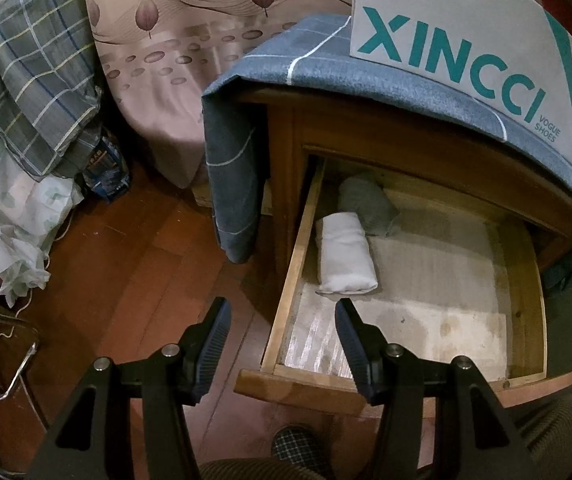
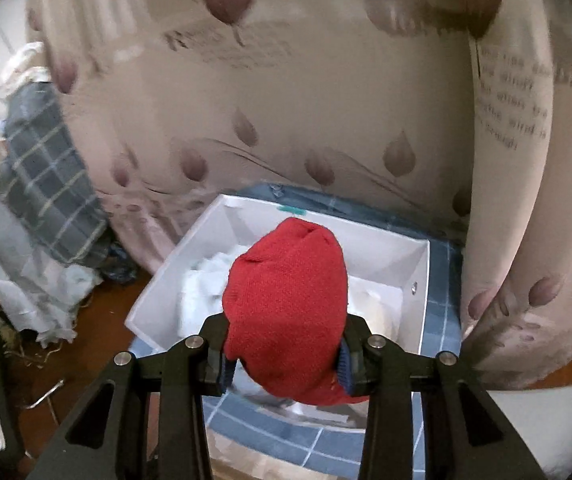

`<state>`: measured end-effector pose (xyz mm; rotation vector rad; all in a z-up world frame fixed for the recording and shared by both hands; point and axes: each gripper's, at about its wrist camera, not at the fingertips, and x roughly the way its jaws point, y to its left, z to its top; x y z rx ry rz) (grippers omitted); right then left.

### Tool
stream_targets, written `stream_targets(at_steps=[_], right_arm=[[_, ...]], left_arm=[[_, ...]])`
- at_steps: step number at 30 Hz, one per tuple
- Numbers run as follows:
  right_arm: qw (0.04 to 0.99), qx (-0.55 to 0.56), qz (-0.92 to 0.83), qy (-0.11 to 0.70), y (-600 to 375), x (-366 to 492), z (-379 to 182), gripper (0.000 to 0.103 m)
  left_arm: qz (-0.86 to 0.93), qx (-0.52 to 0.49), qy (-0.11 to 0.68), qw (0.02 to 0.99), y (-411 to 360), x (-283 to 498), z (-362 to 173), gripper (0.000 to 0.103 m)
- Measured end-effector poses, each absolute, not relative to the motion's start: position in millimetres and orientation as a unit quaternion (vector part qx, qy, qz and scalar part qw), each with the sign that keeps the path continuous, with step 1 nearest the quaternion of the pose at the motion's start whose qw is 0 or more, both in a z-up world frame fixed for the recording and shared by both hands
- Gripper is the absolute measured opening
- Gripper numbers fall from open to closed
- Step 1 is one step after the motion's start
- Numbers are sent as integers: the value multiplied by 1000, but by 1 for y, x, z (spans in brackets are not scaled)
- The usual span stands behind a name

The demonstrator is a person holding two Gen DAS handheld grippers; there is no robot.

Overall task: Take underwear out of drawer
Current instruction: 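Lower the red sock into the white box and open the right gripper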

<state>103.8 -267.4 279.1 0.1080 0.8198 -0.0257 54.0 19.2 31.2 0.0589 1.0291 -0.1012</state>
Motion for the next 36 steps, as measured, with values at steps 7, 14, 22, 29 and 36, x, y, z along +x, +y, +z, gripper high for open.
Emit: stream_targets(at_steps=[7,14,22,29,36], right_arm=[[884,60,-58,459,-292,142,233,37],[877,85,-64,469,-302,154,205,42],[886,83,-70,451,-301,148,202,73],[906,67,-58,415,-294,121,225,80],[928,54,-27,369,-280,59,247,83]], left_arm=[[-48,28,496,867,17,55,29,56],[-48,31,500,864,15,56,27,56],[-48,35,502,863,15,56,26,56],[-46,41,502,863,14,55,25,56],[-45,40,500,864,15,54,25,56]])
